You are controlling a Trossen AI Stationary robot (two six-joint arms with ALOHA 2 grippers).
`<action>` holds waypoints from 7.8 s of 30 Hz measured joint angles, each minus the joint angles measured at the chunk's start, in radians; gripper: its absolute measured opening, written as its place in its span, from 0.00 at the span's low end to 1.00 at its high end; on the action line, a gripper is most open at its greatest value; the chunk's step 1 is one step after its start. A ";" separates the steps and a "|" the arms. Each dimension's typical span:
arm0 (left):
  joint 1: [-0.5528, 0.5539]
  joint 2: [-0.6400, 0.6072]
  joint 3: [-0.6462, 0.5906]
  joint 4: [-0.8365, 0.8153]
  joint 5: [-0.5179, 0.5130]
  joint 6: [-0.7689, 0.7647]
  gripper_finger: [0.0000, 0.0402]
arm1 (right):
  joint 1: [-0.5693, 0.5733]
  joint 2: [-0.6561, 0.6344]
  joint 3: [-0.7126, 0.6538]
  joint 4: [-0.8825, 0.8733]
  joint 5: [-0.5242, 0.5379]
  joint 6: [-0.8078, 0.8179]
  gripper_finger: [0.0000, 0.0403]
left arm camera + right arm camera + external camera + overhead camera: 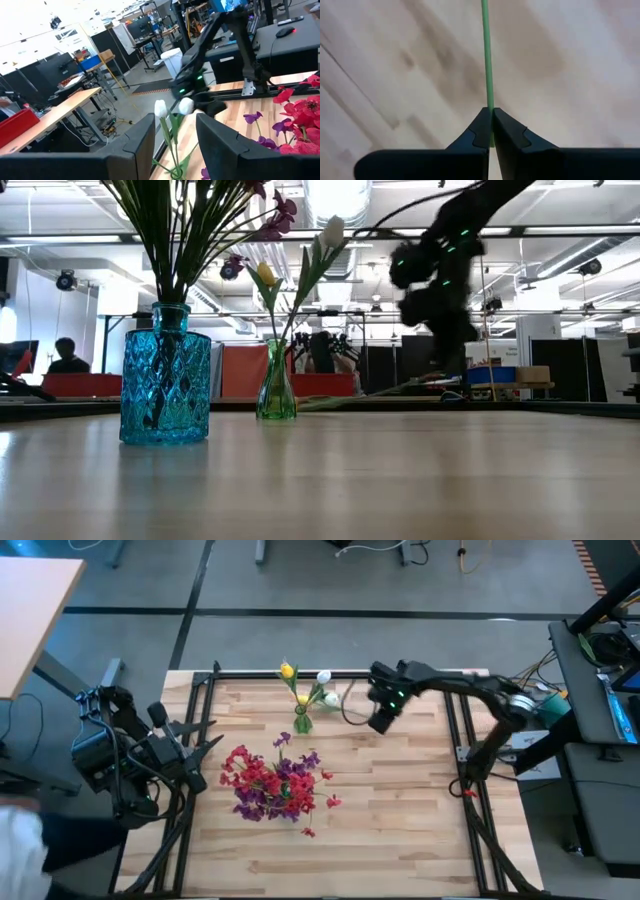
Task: Sort flowers into vase by color
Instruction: Put the yellow flower into the green vase
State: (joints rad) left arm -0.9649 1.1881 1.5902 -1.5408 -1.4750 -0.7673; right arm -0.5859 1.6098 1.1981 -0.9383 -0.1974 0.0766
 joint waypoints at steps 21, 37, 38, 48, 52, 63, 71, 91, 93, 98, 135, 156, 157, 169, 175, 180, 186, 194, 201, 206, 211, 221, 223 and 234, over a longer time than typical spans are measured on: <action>0.000 0.000 0.000 0.000 0.000 0.000 0.32 | 0.647 -0.637 -0.645 0.134 0.158 0.936 0.06; 0.000 0.000 0.000 0.026 -0.031 0.000 0.32 | 0.586 -0.570 -0.565 0.331 0.462 0.634 0.53; 0.000 0.000 0.000 0.035 -0.035 0.000 0.32 | 0.559 -0.558 -0.565 0.369 0.453 0.602 0.53; 0.000 0.011 0.000 0.058 -0.036 0.000 0.32 | 0.447 -0.348 -0.554 0.612 0.397 0.464 0.66; 0.000 0.020 0.000 0.060 -0.037 0.000 0.32 | 0.448 -0.246 -0.530 0.613 0.397 0.473 0.71; 0.040 0.086 0.000 0.103 0.020 0.046 0.32 | 0.449 -0.059 -0.497 0.613 0.395 0.488 0.46; 0.151 0.114 0.042 0.142 0.045 0.219 0.31 | 0.450 -0.048 -0.497 0.593 0.381 0.448 0.06; 0.496 0.104 0.314 0.738 0.916 1.119 0.14 | 0.522 -0.779 -0.502 0.411 0.381 0.365 0.02; 0.555 0.104 0.314 0.739 0.953 1.125 0.16 | 0.540 -0.842 -0.501 0.423 0.380 0.350 0.02; 0.697 0.105 0.313 0.741 1.101 1.086 0.23 | 0.600 -0.971 -0.501 0.473 0.373 0.313 0.02; 0.884 0.252 0.011 1.323 1.464 1.061 0.56 | 0.644 -0.366 0.128 0.996 0.169 -0.351 0.02; 0.887 0.251 0.016 1.344 1.458 1.046 0.03 | 0.634 -0.332 0.156 1.020 0.175 -0.326 0.20; 0.888 0.250 0.016 1.343 1.457 1.046 0.03 | 0.632 -0.332 0.156 1.020 0.177 -0.321 0.23; 0.996 0.183 0.017 1.222 1.459 1.034 0.01 | 0.624 -0.438 0.157 0.899 0.430 -0.308 0.59; 1.104 0.100 -0.014 1.160 1.459 1.027 0.00 | 0.588 -0.512 0.137 0.704 0.445 -0.225 0.67; 1.174 0.023 -0.052 1.131 1.460 1.020 0.00 | 0.565 -0.564 0.050 0.686 0.444 -0.193 0.69; 1.224 -0.057 -0.093 1.066 1.461 1.004 0.00 | 0.543 -0.640 -0.082 0.708 0.443 -0.171 0.67; 1.295 -0.146 -0.278 1.172 1.513 0.962 0.00 | 0.526 -0.745 -0.314 0.836 0.440 -0.150 0.69; 1.343 -0.150 -0.419 1.262 1.556 0.925 0.00 | 0.526 -0.787 -0.425 0.877 0.434 -0.126 0.68; 1.380 -0.125 -0.449 1.268 1.559 0.943 0.00 | 0.526 -0.775 -0.437 0.880 0.433 -0.115 0.68; 1.417 -0.100 -0.450 1.277 1.637 0.969 0.00 | 0.526 -0.764 -0.443 0.878 0.433 -0.113 0.68; 1.441 -0.049 -0.456 1.292 1.675 0.996 0.00 | 0.526 -0.764 -0.476 0.930 0.433 -0.101 0.68; 1.441 -0.039 -0.456 1.306 1.691 1.004 0.00 | 0.526 -0.764 -0.479 0.929 0.433 -0.101 0.68; 1.449 0.008 -0.474 1.322 1.703 1.018 0.00 | 0.526 -0.764 -0.483 0.930 0.433 -0.095 0.68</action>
State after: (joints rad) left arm 0.4838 1.1960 1.1161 -0.2185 0.2279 0.2504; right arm -0.0597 0.8463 0.7151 -0.0085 0.2359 -0.0181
